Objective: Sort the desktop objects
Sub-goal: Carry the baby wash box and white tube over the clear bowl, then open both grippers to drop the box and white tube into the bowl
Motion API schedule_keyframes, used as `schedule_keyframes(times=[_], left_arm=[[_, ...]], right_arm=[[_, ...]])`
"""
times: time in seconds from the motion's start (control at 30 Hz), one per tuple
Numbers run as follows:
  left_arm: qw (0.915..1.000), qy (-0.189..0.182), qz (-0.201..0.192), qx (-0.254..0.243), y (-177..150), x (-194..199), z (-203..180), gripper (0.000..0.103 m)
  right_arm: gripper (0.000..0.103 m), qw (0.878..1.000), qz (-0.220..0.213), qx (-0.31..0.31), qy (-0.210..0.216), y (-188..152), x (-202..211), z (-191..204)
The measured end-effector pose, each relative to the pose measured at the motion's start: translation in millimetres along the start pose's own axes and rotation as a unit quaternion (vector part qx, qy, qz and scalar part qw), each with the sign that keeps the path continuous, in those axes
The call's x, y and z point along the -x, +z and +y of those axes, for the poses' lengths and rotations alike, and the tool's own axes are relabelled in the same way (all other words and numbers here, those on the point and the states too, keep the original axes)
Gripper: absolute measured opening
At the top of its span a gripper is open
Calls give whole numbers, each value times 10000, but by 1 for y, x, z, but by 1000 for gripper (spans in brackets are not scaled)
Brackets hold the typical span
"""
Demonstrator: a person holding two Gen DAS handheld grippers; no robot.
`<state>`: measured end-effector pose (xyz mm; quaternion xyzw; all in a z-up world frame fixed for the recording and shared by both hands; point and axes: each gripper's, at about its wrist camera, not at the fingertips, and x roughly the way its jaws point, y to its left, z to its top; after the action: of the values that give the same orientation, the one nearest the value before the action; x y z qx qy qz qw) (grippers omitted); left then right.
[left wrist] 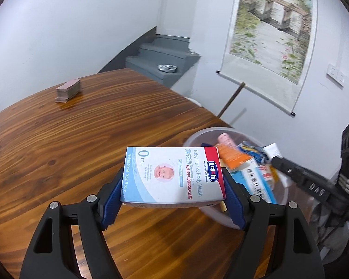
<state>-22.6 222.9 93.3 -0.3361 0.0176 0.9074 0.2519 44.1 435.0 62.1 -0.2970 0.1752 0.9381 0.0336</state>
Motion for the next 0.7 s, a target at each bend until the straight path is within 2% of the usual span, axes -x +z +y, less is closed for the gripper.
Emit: schedule_keyframes(times=[0.7], left_arm=[[9942,-875,42,-632,37,-44,-89,79]], right_arm=[[22,10000,78,13,-43,-4,-5,-25]])
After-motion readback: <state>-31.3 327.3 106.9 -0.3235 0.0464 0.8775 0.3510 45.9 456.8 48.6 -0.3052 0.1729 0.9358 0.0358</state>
